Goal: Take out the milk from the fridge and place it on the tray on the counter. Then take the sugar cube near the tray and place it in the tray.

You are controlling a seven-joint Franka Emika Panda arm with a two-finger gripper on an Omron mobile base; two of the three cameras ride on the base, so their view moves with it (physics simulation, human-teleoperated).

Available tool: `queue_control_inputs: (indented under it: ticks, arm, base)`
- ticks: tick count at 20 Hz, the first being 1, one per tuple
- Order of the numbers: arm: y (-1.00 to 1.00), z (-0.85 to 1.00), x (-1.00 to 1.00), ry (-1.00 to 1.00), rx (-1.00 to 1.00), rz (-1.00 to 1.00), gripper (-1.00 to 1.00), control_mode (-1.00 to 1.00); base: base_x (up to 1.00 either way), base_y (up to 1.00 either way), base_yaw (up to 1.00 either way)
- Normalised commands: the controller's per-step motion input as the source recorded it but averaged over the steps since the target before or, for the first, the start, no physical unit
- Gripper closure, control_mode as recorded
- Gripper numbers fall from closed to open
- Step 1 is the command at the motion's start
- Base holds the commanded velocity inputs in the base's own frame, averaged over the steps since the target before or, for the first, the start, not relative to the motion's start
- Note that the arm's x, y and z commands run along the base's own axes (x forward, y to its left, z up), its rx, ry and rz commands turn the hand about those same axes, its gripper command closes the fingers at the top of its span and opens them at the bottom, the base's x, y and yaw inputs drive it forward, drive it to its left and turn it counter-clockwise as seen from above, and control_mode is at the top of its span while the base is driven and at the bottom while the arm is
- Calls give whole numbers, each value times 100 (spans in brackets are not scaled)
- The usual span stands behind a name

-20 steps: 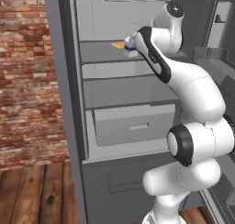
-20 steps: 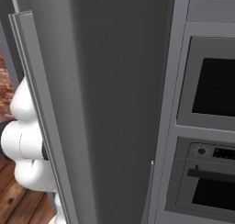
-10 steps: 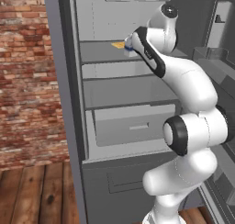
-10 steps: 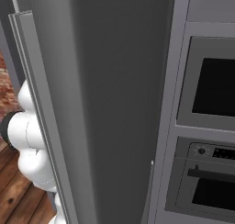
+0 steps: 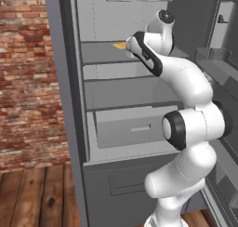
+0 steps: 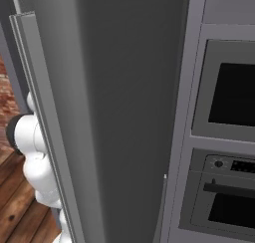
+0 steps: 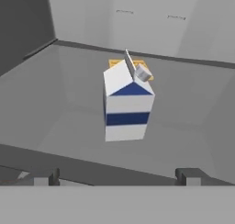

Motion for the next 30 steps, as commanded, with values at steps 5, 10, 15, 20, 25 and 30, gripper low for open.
queue_control_inputs:
  ticks: [5,10,15,20,25,30]
  arm:
    - [0,-6,42,0,0,0,-100,-100]
    - [0,-1,43,0,0,0,-100,-100]
    - [0,-1,39,0,0,0,-100,-100]
    - [0,0,31,0,0,0,-100,-100]
    - [0,-5,28,0,0,0,-100,-100]
    - [0,-7,22,0,0,0,-100,-100]
  base:
    - [0,0,0]
    - [0,0,0]
    - [0,0,0]
    - [0,0,0]
    - [0,0,0]
    - [0,0,0]
